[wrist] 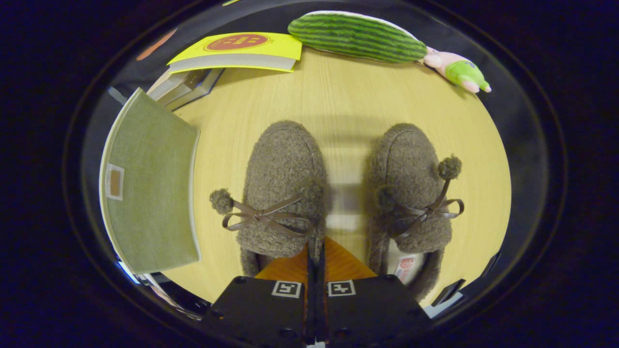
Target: Open the storage box then place both shoes into the box .Put the left shoe in first, then the right shoe, with the right side of both shoes facing outward in a uniform manner.
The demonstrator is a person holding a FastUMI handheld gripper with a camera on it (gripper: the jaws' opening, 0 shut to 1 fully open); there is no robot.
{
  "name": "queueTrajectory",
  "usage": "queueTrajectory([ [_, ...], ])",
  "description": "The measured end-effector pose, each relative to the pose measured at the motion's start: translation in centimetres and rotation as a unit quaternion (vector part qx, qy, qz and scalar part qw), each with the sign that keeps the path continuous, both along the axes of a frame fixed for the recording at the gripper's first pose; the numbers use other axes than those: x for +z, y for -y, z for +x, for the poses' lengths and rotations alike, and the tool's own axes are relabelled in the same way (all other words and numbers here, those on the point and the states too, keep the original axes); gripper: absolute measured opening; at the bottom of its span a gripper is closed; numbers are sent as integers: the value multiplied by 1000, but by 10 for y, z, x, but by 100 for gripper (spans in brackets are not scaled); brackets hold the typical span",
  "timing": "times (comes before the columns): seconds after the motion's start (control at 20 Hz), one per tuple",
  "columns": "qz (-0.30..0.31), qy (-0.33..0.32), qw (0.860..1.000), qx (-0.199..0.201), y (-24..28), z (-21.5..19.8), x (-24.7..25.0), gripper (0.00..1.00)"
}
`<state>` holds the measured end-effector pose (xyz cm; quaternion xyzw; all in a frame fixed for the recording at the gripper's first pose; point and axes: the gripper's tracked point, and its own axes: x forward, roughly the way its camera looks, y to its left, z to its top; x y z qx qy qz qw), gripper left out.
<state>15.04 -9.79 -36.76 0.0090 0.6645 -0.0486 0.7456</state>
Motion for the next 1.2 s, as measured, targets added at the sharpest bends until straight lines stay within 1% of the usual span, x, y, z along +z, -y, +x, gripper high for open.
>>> queueTrajectory([
  [0.1,21,0,1000,-21,-8,-3,6,7],
  [0.15,30,4,999,-22,-13,-2,11,6],
  [0.3,25,5,999,-23,-13,-4,24,6],
  [0.5,43,8,999,-29,-23,-5,42,6],
  [0.65,37,19,999,-28,-28,-1,58,7],
  [0.85,52,29,998,-34,-50,3,82,6],
  [0.95,57,34,997,-28,-60,5,92,6],
  [1.1,49,48,998,-15,-71,11,109,7],
  [1.2,52,56,997,-15,-81,14,122,7],
])
